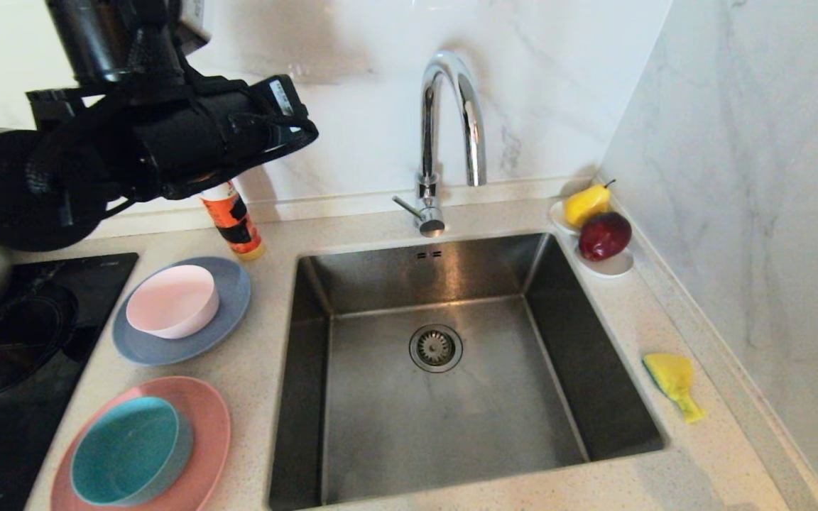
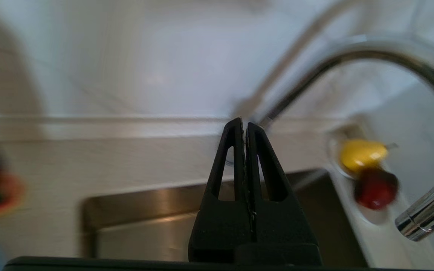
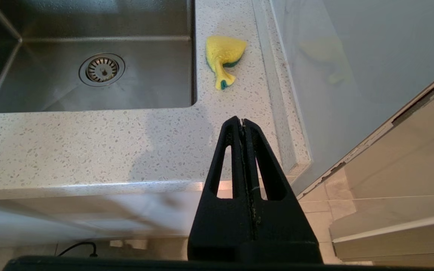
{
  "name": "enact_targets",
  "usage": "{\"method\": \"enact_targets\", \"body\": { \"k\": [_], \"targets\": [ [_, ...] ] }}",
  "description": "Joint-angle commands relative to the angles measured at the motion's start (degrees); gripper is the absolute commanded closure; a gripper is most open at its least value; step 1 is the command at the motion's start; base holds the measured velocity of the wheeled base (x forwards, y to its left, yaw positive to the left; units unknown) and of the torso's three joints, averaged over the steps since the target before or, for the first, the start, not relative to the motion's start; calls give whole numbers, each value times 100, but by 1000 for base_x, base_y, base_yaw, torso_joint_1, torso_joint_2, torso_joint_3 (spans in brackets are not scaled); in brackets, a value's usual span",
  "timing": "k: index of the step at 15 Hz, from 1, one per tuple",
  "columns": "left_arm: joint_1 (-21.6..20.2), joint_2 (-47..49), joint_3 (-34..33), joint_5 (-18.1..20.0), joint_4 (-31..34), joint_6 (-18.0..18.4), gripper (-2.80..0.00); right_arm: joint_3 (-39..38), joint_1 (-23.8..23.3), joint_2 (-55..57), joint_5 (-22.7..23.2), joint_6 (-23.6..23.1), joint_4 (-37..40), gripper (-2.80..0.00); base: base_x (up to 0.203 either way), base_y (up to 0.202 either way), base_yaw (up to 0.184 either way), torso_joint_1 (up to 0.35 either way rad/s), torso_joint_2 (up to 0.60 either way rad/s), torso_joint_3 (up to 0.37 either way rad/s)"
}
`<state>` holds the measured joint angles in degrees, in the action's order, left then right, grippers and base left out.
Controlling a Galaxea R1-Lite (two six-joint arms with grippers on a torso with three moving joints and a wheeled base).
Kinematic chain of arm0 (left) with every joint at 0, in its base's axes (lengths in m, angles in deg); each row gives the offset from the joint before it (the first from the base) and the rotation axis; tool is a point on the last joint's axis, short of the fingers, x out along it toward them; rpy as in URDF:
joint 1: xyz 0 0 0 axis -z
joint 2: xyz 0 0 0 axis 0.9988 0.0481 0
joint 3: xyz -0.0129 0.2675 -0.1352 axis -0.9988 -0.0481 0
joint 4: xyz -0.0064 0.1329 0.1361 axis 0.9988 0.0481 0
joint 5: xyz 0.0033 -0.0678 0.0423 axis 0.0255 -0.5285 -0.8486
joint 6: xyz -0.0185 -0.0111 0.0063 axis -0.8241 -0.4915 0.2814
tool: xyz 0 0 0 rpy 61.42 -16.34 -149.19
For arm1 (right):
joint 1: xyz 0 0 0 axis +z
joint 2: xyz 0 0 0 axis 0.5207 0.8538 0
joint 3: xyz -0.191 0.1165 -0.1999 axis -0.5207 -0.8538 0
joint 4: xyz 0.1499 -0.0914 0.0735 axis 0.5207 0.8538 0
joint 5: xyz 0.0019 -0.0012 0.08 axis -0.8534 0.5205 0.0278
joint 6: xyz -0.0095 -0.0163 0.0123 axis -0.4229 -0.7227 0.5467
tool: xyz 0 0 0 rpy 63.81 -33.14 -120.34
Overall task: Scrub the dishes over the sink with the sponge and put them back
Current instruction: Turn on the faucet
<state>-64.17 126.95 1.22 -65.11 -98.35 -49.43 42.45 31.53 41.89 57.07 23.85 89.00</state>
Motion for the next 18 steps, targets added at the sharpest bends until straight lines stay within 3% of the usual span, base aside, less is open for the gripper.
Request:
{"method": "enact_targets", "body": {
  "k": [1,4,18],
  "targets": [
    [10,626,273,404,-18,-241,0,0,2,-1,3,0,-1,0,0,0,0,0,0,0],
    [-3,834,305,1107,-79,-473,0,0,2,-1,3,0,-1,0,0,0,0,0,0,0],
    [-20,2864,2272,1181,-34,-588,0,0,2,-1,3,0,-1,0,0,0,0,0,0,0]
  ]
}}
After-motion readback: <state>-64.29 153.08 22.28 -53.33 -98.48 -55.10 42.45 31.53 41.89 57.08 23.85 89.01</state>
